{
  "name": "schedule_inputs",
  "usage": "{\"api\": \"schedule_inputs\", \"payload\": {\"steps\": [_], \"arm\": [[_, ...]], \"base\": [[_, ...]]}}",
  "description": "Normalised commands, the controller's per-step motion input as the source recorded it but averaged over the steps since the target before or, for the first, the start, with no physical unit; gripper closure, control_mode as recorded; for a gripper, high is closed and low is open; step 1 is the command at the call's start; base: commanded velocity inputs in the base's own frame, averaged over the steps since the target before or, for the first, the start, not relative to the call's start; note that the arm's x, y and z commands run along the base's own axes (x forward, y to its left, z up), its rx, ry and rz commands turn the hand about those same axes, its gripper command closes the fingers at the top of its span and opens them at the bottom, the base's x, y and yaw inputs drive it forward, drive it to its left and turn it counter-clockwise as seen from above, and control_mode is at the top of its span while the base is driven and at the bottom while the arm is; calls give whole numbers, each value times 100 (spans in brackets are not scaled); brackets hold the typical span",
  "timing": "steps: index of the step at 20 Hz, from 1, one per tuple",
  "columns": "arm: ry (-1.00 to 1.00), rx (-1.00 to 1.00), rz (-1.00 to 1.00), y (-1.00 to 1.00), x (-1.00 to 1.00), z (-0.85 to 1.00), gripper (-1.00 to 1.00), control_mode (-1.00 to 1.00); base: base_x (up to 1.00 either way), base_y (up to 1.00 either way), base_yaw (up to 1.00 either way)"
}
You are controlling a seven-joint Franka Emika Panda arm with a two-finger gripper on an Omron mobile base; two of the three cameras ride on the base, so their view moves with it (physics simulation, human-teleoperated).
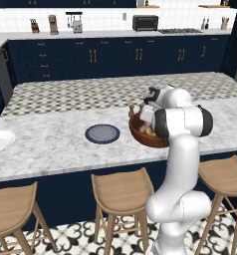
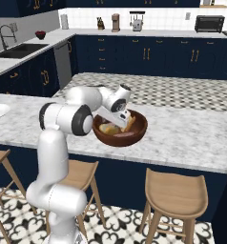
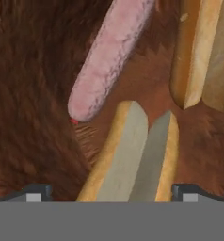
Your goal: Place one bun and one sausage from the bowl on each plate.
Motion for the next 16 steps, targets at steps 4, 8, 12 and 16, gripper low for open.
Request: {"api": "schedule_inputs", "payload": {"steps": [4,8,12,16], "arm": [[19,0,-15,0,3,-9,-100,-100],[15,0,-5,4,-1,-26,-100,-100],[9,2,-3,19,-35,-34,-100,-100],[-1,1,-2,22,-54,-1,100,-100]], "base": [[0,0,0],[0,0,0],[0,0,0],[0,0,0]]}}
